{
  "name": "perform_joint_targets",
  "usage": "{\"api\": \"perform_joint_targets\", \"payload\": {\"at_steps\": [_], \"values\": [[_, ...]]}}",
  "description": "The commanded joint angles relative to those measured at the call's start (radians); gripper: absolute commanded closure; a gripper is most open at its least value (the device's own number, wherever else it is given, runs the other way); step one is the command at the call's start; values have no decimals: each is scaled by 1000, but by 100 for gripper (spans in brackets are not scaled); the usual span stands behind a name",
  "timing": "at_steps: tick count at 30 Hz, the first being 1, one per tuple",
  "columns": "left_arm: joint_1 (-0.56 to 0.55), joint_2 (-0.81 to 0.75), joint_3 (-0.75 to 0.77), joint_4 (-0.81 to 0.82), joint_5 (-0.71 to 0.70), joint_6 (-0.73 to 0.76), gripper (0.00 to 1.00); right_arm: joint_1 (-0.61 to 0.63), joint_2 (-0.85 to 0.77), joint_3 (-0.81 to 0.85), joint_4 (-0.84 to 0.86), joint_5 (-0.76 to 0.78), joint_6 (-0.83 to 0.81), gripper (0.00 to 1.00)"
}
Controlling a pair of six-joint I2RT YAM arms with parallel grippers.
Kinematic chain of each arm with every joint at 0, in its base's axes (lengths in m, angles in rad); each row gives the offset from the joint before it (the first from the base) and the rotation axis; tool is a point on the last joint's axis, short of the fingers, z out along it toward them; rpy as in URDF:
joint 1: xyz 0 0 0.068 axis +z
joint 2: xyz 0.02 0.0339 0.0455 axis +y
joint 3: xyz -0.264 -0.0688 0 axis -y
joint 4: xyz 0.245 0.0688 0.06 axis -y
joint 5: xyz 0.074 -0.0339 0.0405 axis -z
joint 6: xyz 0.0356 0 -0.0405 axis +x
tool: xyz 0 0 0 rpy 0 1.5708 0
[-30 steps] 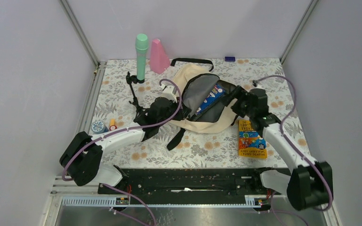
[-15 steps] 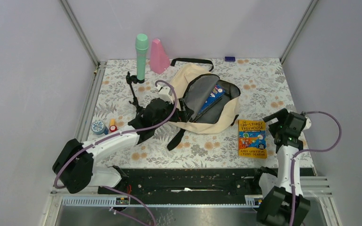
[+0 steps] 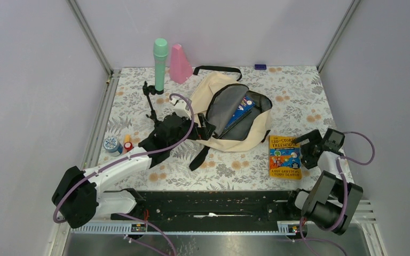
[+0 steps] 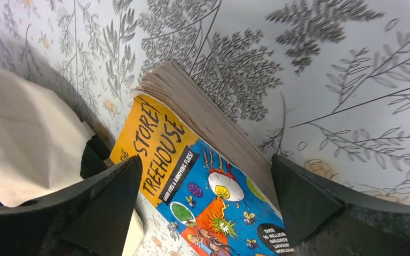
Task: Pack the student bag
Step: Pick up the book from the center of the board.
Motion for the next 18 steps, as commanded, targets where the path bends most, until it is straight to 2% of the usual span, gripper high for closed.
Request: {"api": "perform_joint_targets", "payload": {"at_steps": [1, 12, 18], "values": [[2, -28, -6, 44, -17, 19, 1, 59, -28, -11, 5, -86, -19, 3], [2, -6, -40, 83, 38, -28, 1, 404, -122, -31, -54, -27, 103, 6], [-27, 20, -80, 103, 80, -50, 2, 471, -214, -106, -56, 21, 157, 8]]}}
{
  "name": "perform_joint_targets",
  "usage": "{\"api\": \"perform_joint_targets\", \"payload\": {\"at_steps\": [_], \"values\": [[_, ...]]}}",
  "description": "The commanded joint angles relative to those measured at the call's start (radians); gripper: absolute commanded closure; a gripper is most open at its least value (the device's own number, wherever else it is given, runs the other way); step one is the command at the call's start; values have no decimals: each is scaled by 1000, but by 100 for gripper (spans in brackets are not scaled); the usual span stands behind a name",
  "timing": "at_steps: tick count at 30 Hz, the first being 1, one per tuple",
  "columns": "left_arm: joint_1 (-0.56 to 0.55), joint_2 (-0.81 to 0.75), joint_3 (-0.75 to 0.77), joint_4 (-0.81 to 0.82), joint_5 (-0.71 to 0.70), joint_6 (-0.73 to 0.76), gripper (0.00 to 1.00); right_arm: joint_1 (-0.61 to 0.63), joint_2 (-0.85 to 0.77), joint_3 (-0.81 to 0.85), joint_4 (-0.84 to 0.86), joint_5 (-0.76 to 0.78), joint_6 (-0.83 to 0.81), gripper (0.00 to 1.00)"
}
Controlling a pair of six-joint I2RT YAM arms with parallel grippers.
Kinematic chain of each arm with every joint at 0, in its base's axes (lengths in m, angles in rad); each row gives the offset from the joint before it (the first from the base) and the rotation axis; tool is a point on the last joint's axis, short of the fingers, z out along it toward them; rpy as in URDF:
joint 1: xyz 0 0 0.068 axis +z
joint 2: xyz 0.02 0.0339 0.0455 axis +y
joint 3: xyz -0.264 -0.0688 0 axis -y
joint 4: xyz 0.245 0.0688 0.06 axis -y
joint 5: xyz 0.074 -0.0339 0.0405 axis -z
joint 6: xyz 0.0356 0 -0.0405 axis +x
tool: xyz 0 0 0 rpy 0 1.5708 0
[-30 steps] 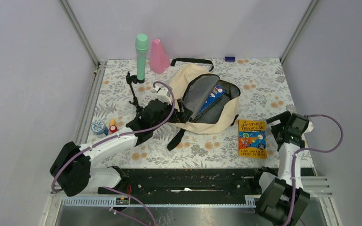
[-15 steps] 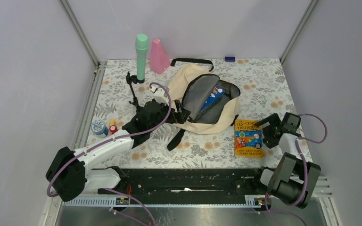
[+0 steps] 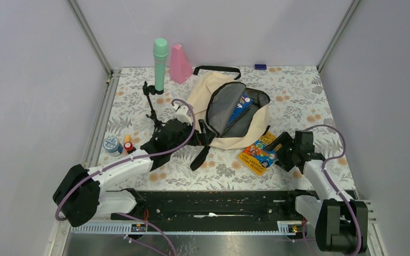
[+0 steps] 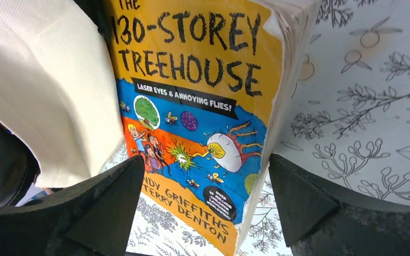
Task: Pack the student bag
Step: Pick up the book from the center of the board.
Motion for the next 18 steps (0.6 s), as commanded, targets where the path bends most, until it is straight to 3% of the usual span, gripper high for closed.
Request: {"api": "perform_joint_targets", "payload": {"at_steps": [1, 10, 18], "values": [[-35, 25, -17, 73, 52, -22, 2, 24, -70, -47, 10, 29, 71, 8], [-196, 48, -6, 218, 63, 51, 1, 24, -32, -107, 92, 36, 108, 8], [-215, 290, 85, 323, 168, 52, 1, 25, -75, -136, 181, -3, 185, 15]]}}
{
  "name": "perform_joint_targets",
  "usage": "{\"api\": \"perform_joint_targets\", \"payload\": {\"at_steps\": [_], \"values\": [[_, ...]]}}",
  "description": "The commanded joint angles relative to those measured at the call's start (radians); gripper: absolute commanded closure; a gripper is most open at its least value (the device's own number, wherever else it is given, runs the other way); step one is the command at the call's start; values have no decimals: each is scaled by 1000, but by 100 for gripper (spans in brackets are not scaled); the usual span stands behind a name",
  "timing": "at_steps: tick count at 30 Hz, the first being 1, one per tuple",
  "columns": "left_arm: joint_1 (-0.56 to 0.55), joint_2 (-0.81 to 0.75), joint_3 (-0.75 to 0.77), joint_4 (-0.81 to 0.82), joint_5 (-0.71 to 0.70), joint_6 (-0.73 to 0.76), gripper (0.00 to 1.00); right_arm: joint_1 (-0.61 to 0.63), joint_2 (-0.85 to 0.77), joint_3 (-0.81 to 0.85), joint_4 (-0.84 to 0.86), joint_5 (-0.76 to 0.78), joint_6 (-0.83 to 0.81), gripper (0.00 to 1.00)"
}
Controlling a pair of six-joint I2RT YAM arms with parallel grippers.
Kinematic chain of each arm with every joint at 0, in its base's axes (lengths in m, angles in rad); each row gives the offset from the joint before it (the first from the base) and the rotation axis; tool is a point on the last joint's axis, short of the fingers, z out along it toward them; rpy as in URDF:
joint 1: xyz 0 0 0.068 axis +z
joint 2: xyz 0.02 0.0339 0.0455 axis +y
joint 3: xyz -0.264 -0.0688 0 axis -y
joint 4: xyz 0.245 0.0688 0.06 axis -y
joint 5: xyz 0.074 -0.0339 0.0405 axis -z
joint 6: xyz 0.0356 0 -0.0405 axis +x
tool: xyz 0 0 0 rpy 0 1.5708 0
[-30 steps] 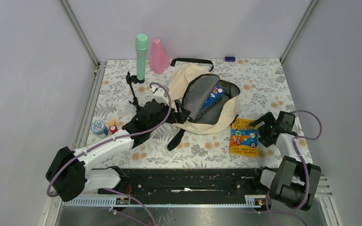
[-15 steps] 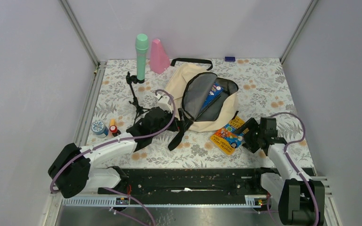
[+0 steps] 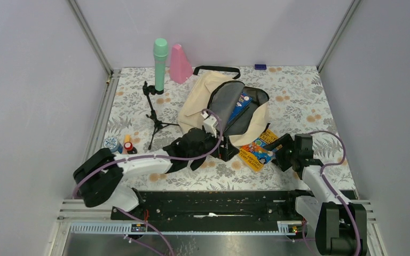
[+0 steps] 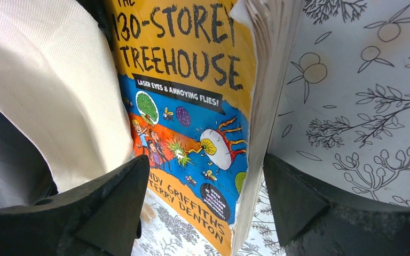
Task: Pack the student bag
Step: Pick up the book from the center of the board.
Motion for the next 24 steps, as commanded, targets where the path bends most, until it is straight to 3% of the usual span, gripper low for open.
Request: {"api": "perform_joint_targets", "payload": {"at_steps": [1, 12, 24], "values": [[-2, 143, 66, 159, 77, 23, 1, 9, -32, -29, 28, 2, 42, 16], [-1, 387, 263, 118, 69, 87, 2, 9, -146, -12, 6, -6, 99, 22], [-2, 498, 237, 195, 114, 55, 2, 8, -164, -57, 86, -18, 147, 31]]}}
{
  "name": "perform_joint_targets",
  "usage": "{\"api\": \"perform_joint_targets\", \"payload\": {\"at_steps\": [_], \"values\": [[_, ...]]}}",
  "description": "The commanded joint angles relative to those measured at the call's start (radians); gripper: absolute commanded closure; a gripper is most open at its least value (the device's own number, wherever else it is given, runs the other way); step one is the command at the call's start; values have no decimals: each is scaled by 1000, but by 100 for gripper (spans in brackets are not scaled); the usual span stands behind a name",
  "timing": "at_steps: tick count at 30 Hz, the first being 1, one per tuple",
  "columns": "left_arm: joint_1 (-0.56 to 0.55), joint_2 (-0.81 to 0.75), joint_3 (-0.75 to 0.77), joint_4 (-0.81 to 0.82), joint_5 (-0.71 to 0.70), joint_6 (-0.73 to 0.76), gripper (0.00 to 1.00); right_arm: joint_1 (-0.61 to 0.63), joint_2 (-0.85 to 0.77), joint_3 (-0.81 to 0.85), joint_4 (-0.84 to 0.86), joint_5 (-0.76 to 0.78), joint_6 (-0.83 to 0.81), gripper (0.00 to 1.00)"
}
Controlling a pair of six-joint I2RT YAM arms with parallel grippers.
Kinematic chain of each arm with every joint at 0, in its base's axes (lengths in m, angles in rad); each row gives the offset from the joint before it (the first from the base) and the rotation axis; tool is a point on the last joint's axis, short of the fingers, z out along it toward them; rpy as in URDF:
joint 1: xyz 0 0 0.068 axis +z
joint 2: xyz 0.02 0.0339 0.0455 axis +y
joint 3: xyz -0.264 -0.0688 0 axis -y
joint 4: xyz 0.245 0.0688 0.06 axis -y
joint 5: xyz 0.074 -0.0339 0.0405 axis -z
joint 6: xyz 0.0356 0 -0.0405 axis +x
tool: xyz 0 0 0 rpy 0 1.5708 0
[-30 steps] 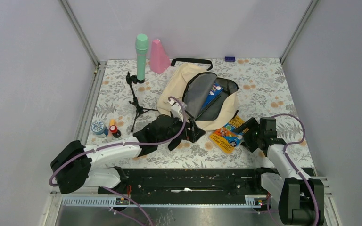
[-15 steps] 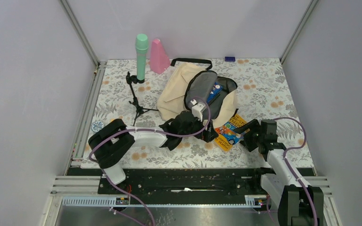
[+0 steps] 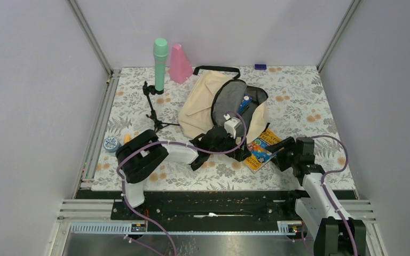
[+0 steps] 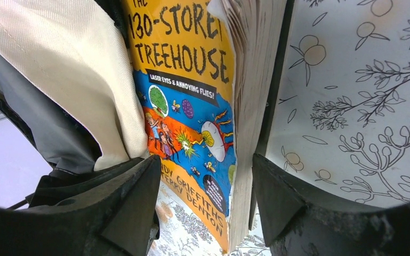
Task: Pack the student bag
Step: Pick up the book from the center of the board.
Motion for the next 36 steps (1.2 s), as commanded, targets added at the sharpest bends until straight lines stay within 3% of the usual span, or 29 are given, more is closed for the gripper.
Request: {"api": "perform_joint_targets", "payload": {"at_steps": [1, 8, 13, 30, 36], "values": [[1, 25, -7, 99, 26, -20, 3, 8, -24, -19, 123, -23, 55, 32], [2, 48, 4, 92, 38, -35, 3, 10, -69, -67, 250, -51, 107, 36], [1, 49, 3, 85, 38, -37, 4, 10, -117, -94, 284, -54, 121, 47], [2, 52, -15, 122, 50, -84, 4, 17, 116, -117, 467, -71, 79, 45], [2, 40, -11, 117, 51, -82, 4, 21, 109, -115, 463, -59, 80, 51]]}}
